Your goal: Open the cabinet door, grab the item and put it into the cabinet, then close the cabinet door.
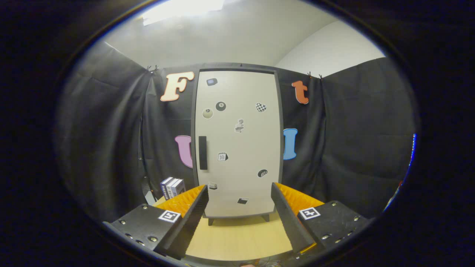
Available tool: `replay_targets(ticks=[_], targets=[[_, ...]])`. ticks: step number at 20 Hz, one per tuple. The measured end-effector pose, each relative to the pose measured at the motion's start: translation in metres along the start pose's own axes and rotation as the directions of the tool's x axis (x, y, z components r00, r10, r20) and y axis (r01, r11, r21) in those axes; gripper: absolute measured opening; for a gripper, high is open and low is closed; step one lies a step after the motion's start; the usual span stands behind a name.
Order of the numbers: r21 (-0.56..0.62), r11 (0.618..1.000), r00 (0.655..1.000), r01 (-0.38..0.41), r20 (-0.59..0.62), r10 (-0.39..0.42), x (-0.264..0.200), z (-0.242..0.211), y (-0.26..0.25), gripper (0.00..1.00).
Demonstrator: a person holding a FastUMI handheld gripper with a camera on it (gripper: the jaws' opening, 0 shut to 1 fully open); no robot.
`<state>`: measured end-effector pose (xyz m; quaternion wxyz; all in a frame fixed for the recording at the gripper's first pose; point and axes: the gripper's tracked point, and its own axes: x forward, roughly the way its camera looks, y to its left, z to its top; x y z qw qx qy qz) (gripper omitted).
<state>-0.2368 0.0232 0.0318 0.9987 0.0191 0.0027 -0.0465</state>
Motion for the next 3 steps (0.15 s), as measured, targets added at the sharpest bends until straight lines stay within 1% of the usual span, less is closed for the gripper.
replay_targets(ticks=[3], targets=[[0.004,1.0,1.0,-0.008,-0.003,0.008,-0.0034,-0.0002,0.0023,1.0]])
